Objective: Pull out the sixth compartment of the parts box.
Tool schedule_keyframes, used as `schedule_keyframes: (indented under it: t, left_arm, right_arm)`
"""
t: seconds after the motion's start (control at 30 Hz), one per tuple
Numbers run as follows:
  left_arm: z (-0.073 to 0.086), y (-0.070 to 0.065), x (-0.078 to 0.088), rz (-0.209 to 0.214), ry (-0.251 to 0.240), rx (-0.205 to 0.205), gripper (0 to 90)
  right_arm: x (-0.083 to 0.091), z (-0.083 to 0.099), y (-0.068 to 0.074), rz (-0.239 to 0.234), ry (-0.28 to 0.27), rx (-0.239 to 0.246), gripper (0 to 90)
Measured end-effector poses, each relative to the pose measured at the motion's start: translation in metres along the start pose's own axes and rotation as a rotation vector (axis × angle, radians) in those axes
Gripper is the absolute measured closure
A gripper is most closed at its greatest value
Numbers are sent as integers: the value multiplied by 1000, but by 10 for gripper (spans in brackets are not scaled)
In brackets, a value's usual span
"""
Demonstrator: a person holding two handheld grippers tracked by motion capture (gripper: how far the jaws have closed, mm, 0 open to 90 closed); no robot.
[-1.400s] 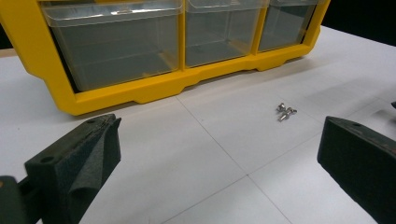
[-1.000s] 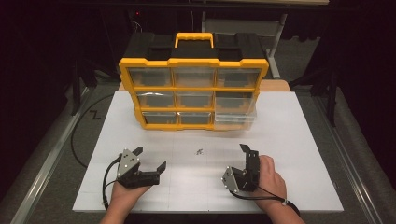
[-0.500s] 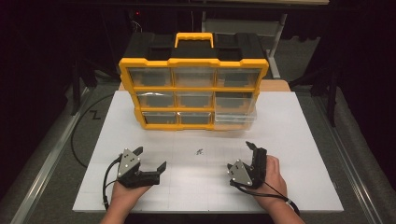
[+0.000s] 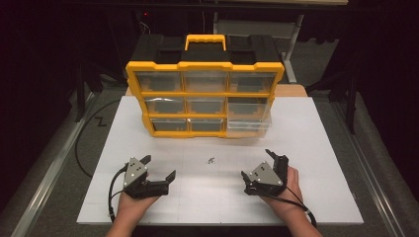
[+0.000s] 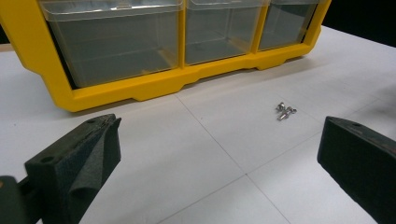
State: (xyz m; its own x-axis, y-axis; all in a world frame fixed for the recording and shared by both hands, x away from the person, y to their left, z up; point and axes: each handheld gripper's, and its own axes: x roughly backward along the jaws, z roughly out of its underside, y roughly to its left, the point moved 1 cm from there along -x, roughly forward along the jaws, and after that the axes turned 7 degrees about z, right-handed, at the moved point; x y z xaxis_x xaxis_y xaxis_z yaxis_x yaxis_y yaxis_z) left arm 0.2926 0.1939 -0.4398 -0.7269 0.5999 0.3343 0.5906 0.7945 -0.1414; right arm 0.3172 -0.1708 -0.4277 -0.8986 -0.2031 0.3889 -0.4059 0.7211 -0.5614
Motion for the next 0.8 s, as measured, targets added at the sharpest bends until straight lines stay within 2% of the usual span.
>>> schedule_keyframes:
  t: [0.23, 0.53, 0.8]
  left_arm:
    - [0, 0, 0, -1, 8, -3, 6]
    - [0, 1, 0, 11, 8, 10, 8]
    - [1, 2, 0, 23, 5, 14, 8]
  right_arm:
    - [-2, 4, -10, -38, 9, -123, 9]
    - [-3, 7, -19, -113, 1, -285, 9]
    - [-1, 8, -24, -145, -26, -397, 9]
